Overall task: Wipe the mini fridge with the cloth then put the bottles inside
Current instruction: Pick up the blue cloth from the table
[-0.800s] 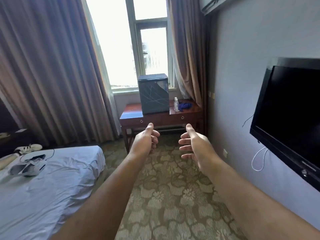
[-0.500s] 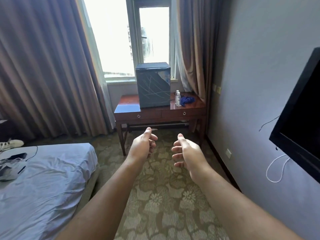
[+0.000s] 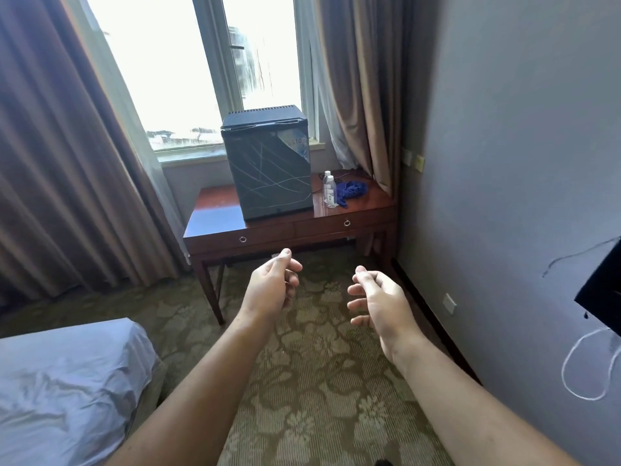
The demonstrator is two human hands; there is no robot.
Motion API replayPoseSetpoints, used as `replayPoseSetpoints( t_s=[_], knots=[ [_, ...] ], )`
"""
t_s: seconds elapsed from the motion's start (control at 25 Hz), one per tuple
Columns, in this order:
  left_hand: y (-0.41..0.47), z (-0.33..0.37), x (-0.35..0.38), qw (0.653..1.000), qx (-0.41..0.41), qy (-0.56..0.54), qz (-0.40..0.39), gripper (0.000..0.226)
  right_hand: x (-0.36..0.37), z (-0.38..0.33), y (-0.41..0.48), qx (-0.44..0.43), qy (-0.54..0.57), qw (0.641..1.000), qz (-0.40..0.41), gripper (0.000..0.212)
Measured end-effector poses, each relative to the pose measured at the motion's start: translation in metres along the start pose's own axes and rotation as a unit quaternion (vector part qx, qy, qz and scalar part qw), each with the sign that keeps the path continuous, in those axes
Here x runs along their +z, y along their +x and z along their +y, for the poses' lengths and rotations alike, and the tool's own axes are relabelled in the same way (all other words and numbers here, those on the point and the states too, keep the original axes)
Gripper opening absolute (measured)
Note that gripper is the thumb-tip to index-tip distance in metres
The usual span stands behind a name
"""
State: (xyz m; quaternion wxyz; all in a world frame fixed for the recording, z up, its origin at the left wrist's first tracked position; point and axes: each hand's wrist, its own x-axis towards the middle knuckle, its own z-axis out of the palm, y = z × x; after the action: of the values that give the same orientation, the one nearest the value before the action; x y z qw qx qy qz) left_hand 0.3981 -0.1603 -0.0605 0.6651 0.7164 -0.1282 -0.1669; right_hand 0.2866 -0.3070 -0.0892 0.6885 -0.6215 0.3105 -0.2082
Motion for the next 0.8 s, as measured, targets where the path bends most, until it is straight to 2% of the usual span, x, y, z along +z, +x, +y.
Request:
replayPoseSetpoints(
  t_s=[0.24, 0.4, 0.52, 0.8],
  knots=[
    [0.168, 0.003, 0.089, 0.998, 0.013, 0.049, -0.022, 0.038, -0.025, -0.014, 0.191, 0.025, 0.050, 0.998, 0.009, 0.032],
    [0.270, 0.023, 0.131, 0.993, 0.034, 0.114, -0.024, 0.039, -0.043, -0.045, 0.310, 0.036, 0.050, 0.998, -0.001, 0.032],
    [0.343, 0.030, 0.151, 0.994, 0.039, 0.106, -0.012, 0.037, -0.038, -0.059, 0.380, 0.048, 0.034, 0.998, -0.012, 0.032],
    [0.513, -0.024, 0.174, 0.994, -0.004, 0.103, -0.029, 0.034, 0.000, -0.038, 0.545, 0.067, -0.042, 0.997, -0.021, 0.025]
  ],
)
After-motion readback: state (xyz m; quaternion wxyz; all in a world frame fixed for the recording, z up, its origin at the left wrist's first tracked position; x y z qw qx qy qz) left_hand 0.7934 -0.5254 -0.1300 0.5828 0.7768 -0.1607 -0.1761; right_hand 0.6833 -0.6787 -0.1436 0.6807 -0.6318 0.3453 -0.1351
